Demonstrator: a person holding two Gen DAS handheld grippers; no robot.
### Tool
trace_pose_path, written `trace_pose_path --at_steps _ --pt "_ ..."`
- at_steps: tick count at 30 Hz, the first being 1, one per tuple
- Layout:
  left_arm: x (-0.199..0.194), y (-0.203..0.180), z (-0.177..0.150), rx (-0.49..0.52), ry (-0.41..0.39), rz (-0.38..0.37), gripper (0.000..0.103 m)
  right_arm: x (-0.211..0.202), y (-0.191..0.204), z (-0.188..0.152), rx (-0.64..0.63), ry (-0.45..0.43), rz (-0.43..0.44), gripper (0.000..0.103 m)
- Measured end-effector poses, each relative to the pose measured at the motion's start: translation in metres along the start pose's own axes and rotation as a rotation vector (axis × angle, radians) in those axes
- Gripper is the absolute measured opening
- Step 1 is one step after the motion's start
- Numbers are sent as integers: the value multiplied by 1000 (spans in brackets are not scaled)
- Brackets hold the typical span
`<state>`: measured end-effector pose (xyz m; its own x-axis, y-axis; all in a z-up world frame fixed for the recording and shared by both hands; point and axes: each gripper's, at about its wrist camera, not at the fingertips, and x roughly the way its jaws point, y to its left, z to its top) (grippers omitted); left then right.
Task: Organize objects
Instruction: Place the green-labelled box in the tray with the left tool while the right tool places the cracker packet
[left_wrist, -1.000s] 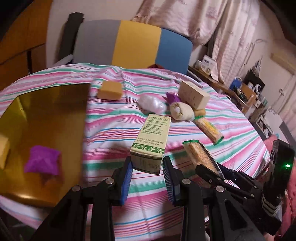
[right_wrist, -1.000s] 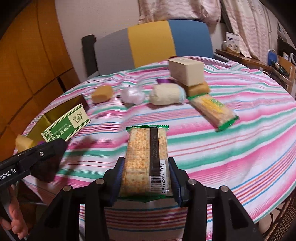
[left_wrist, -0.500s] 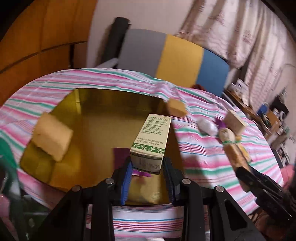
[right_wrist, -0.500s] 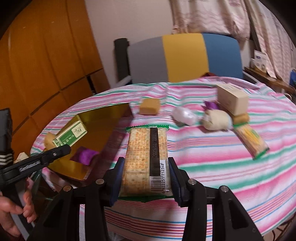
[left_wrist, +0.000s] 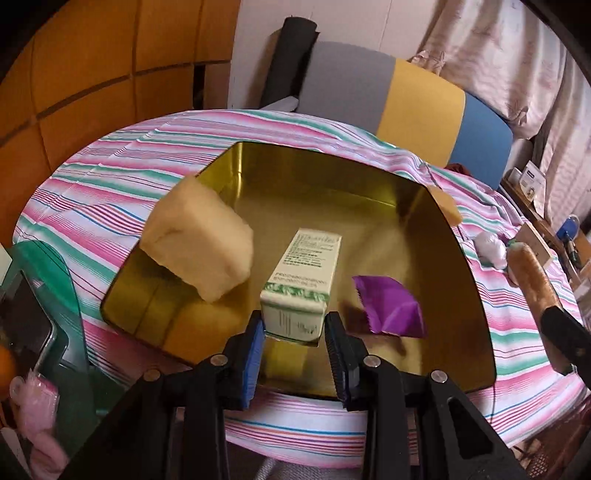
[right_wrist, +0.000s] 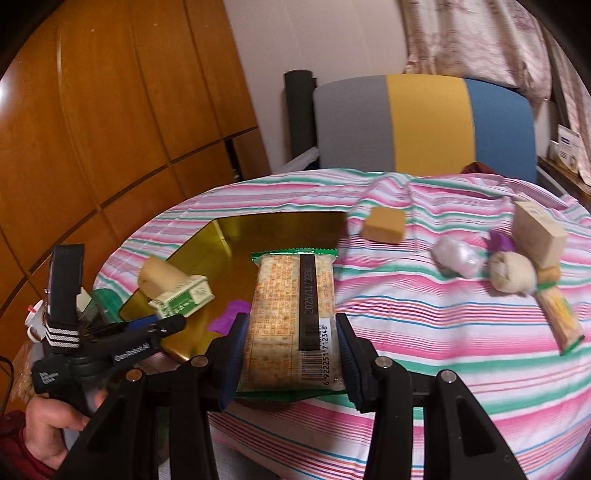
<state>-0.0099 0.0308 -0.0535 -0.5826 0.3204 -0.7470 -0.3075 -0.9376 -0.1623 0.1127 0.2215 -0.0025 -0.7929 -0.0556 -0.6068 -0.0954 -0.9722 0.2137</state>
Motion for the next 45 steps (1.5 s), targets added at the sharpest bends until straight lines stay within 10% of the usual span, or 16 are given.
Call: trace_pose_path --at_steps 4,20,45 --pt "0 0 -1 12 -11 29 35 13 15 4 -11 19 28 46" --pt "-45 16 4 -131 -192 82 94 52 40 9 -38 94 78 46" --pt "-46 34 -2 -250 -144 193 103 182 65 63 93 221 68 47"
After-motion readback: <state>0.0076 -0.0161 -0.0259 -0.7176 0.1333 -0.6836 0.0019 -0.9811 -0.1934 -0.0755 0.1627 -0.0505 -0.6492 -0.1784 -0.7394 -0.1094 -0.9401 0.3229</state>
